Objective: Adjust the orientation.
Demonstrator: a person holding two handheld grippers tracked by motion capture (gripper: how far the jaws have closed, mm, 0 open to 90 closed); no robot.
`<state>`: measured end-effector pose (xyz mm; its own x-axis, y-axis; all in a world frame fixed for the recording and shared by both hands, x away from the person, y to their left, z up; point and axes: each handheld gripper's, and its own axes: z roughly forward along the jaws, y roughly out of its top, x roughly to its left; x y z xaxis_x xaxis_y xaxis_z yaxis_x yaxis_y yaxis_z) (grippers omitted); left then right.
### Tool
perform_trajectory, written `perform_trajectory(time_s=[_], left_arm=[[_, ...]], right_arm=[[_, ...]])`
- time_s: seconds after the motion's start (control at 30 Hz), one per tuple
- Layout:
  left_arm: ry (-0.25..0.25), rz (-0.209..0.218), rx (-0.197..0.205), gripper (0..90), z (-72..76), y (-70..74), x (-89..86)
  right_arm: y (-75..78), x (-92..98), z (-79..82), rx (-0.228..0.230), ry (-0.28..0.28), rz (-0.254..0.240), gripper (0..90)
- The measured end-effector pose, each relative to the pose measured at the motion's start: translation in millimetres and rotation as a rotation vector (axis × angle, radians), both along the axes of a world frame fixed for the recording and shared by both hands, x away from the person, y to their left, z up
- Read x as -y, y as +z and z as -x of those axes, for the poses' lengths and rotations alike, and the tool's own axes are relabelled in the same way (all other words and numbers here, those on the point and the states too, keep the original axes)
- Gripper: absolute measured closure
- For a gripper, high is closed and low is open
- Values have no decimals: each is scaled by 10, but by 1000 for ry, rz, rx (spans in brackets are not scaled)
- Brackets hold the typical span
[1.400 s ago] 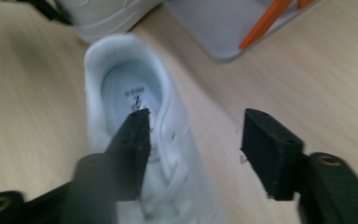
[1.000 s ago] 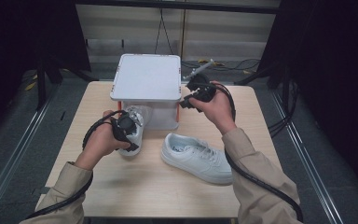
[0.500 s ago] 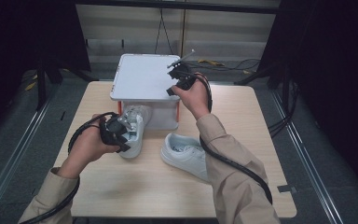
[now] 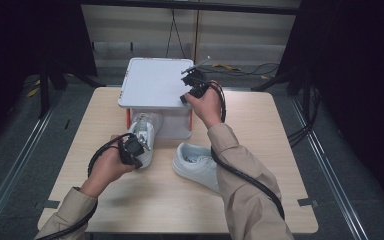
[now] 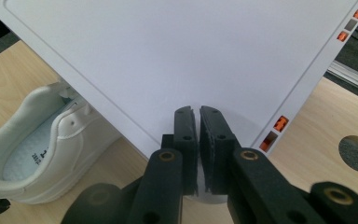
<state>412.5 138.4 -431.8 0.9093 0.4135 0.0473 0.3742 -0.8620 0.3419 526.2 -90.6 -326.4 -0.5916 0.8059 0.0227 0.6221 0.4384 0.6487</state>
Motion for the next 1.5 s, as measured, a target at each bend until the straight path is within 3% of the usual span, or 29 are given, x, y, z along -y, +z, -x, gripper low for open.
perform_trajectory(time_s=[0.07,0.1,0.23,0.3,0.5,0.67,0.83,1.1,1.33,1.5], left_arm=[[-29,12,43,900,-20,80,51],[-25,2,46,900,-44,104,73],[-3,-38,68,900,-177,27,109],[24,2,73,900,-235,12,100],[32,1,96,900,-381,-2,161],[77,5,123,900,-510,-19,144],[70,20,149,900,-559,-24,173],[95,37,157,900,-675,-48,226],[117,12,193,900,-775,-65,231],[125,11,182,900,-786,-57,239]], right_arm=[[-4,2,7,6,2,1,857],[-9,6,10,11,3,-3,862],[-23,13,23,21,2,-13,875],[-25,9,30,22,4,-12,882],[-27,3,30,26,21,-7,900],[-29,0,32,27,19,-6,900],[-26,-9,27,23,22,-2,900],[-30,-5,30,23,18,-9,900],[-32,-3,34,29,25,-6,900],[-36,-6,33,33,26,-8,900]])
